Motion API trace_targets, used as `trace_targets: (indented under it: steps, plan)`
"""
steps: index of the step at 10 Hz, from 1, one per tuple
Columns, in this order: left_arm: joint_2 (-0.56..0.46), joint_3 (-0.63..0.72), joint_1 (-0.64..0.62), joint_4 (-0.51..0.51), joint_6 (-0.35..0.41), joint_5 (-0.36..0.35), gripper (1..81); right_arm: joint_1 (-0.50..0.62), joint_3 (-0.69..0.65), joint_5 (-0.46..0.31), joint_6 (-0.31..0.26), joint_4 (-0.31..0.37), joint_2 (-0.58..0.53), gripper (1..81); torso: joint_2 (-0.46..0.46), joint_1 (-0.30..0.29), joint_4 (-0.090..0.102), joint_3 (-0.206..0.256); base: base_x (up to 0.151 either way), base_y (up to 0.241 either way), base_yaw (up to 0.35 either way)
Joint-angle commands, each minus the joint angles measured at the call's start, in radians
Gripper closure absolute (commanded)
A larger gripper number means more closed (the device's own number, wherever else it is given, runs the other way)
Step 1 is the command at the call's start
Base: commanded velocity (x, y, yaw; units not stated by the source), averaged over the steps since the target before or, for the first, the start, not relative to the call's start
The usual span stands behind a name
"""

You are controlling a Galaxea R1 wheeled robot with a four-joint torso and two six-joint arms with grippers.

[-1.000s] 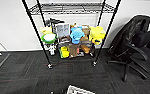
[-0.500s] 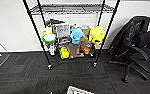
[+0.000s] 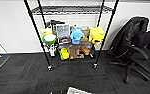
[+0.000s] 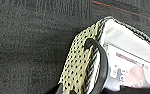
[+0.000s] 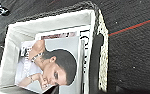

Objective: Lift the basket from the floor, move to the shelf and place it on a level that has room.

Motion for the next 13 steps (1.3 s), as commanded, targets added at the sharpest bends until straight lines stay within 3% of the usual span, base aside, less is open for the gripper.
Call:
trace_targets:
  steps: [1,2,3,4,5,8,9,10,13]
  plan:
    - [0.014,0.006,-0.121,0.007,0.001,0.048,1.0,0.084,0.005,-0.037,0.006,0.007,-0.020,1.0,-0.097,0.063,0.000,0.000,0.000,0.000,0.000]
    - [0.022,0.006,-0.134,0.007,0.000,0.048,1.0,0.085,0.005,-0.037,0.014,0.012,-0.019,1.0,-0.132,0.084,0.000,0.000,0.000,0.000,0.000]
    - [0.030,0.006,-0.140,0.007,0.000,0.048,1.0,0.087,0.004,-0.037,0.021,0.011,-0.016,1.0,-0.066,0.041,0.000,0.000,0.000,0.000,0.000]
    - [0.034,0.006,-0.140,0.002,0.000,0.042,1.0,0.091,0.004,-0.036,0.026,0.011,-0.016,1.0,-0.100,0.062,0.000,-0.028,0.000,0.000,0.000]
    - [0.034,0.008,-0.132,0.001,0.001,0.036,1.0,0.094,0.004,-0.036,0.034,0.011,-0.016,1.0,-0.116,0.071,0.000,-0.094,0.000,0.000,0.000]
    - [0.034,0.011,-0.129,0.002,0.001,0.033,1.0,0.117,-0.006,-0.034,0.055,0.009,0.001,1.0,-0.132,0.080,0.000,-0.148,0.000,0.000,0.000]
    - [0.036,0.011,-0.129,0.004,0.001,0.031,1.0,0.125,-0.019,-0.034,0.058,0.011,0.014,1.0,-0.132,0.081,0.000,-0.086,0.000,0.000,0.000]
    - [0.036,0.011,-0.129,0.005,0.003,0.030,1.0,0.127,-0.038,-0.027,0.072,0.011,0.027,1.0,-0.132,0.081,0.000,-0.111,0.000,0.000,0.000]
    - [0.040,0.015,-0.144,0.004,0.006,0.007,1.0,0.170,-0.053,-0.017,0.155,0.007,0.038,1.0,-0.132,0.082,0.000,-0.126,0.000,0.000,0.000]
